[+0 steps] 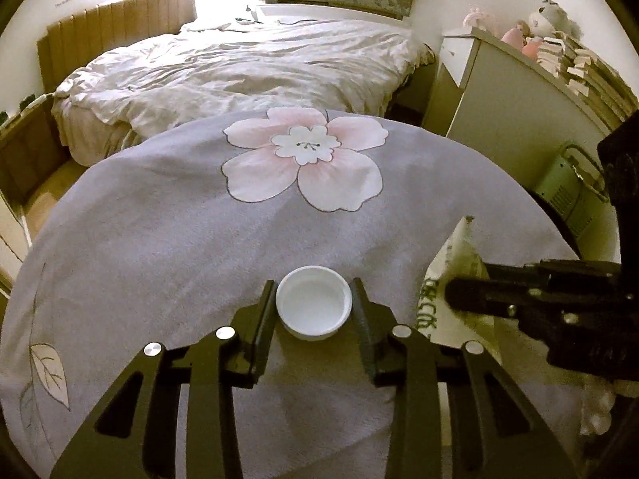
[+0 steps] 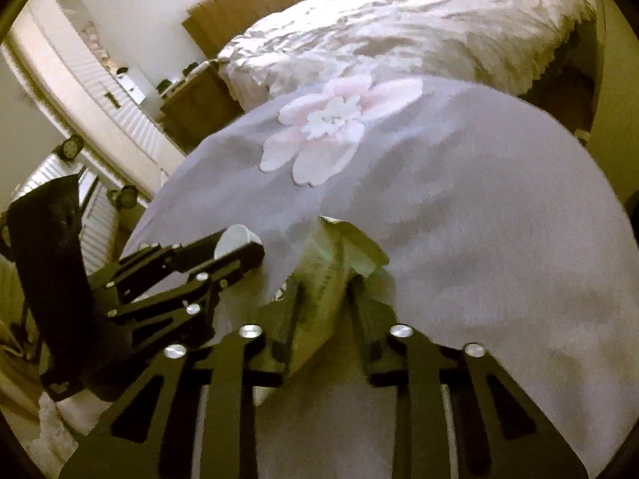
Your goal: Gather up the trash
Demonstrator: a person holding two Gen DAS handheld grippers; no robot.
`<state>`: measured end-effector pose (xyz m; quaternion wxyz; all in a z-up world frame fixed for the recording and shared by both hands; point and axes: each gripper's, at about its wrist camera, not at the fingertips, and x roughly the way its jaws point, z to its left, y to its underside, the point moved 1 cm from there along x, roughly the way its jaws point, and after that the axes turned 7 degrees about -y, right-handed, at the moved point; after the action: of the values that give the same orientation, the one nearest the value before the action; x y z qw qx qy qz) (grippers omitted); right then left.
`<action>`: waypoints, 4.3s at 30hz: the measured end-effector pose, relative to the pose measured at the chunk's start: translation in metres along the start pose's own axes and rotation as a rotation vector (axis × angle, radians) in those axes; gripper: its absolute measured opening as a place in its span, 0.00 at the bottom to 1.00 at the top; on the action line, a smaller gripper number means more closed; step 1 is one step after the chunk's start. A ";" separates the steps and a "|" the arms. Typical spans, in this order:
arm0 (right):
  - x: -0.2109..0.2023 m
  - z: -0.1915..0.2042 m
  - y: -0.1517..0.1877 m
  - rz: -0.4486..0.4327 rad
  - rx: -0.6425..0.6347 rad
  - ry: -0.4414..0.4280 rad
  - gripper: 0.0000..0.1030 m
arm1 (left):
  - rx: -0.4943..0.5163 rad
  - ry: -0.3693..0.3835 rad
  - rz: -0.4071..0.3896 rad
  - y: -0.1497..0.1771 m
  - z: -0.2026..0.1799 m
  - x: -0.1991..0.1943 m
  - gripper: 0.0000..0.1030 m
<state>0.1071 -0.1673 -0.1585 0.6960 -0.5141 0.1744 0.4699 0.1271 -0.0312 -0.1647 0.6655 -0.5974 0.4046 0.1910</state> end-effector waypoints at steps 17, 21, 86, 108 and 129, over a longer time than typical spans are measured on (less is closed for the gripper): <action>-0.168 -0.091 -0.009 -0.445 0.110 0.192 0.24 | 0.148 0.156 -0.169 -0.060 -0.116 -0.054 0.34; -0.204 -0.130 0.003 -0.502 0.177 0.239 0.24 | 0.225 0.206 -0.184 -0.073 -0.164 -0.051 0.34; -0.244 -0.309 0.094 -0.455 0.549 0.468 0.62 | 0.432 0.428 -0.218 -0.088 -0.358 -0.021 0.77; -0.188 -0.140 0.026 -0.402 0.268 0.340 0.86 | 0.137 0.164 -0.308 -0.071 -0.188 -0.092 0.95; -0.072 0.037 0.019 -0.452 -0.069 0.262 0.95 | -0.222 -0.261 -0.326 0.003 0.009 -0.114 0.95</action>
<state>0.0469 -0.1686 -0.1011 0.7368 -0.6199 0.1279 0.2375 0.0592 0.0046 -0.0799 0.6644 -0.6946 0.1898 0.2001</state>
